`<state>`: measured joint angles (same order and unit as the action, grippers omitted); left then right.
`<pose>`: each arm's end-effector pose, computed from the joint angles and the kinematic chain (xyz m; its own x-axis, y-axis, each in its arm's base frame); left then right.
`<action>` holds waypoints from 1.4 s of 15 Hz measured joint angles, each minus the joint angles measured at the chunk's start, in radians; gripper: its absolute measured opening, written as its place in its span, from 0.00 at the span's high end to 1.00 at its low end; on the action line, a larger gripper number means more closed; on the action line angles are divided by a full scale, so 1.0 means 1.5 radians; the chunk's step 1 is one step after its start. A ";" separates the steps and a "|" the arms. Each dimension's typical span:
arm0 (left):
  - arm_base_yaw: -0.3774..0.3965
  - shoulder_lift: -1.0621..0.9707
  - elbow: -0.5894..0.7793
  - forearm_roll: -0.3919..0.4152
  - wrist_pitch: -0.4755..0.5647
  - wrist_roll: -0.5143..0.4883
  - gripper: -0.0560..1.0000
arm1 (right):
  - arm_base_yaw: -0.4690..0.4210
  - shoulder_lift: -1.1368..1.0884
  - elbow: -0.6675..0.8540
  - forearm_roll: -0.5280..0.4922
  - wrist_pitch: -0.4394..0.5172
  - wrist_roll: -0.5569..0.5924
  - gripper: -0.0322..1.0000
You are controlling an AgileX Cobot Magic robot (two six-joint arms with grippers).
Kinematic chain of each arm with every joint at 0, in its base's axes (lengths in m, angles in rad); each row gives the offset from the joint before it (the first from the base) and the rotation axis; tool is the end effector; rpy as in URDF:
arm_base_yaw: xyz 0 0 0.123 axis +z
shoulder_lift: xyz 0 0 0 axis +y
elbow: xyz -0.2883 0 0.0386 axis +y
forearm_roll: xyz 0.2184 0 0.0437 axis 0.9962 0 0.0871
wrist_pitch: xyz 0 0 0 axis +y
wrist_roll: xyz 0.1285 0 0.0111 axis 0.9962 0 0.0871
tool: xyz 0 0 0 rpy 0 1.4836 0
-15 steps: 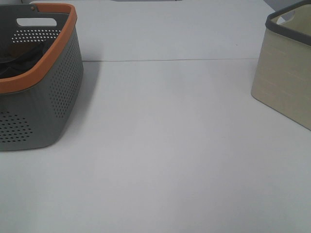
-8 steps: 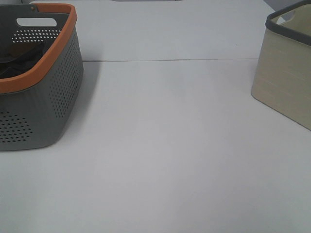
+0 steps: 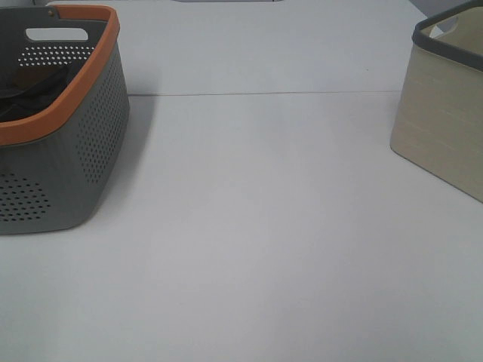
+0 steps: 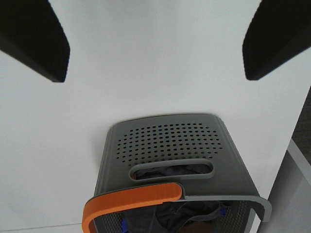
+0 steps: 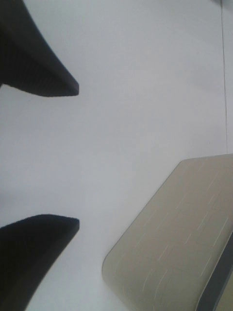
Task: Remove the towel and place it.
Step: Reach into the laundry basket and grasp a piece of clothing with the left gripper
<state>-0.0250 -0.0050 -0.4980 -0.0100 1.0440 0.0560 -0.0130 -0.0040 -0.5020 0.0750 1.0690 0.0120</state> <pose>-0.0024 -0.0011 0.2471 -0.4360 0.0619 -0.8978 0.0550 0.9976 0.0420 -0.0041 0.0085 0.2456 -0.4586 0.0540 -0.8870 -0.0234 0.9971 0.0728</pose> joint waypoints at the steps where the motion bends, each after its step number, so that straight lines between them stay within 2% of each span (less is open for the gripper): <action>1: 0.000 0.000 0.000 0.000 0.000 0.000 0.09 | 0.000 0.000 0.000 0.000 0.000 0.000 0.37; 21: 0.000 0.000 0.000 0.000 0.000 0.000 0.09 | 0.000 0.000 0.000 0.000 0.000 0.000 0.37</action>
<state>-0.0250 -0.0050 -0.4980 -0.0100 1.0440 0.0560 -0.0130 -0.0040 -0.5020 0.0750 1.0690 0.0120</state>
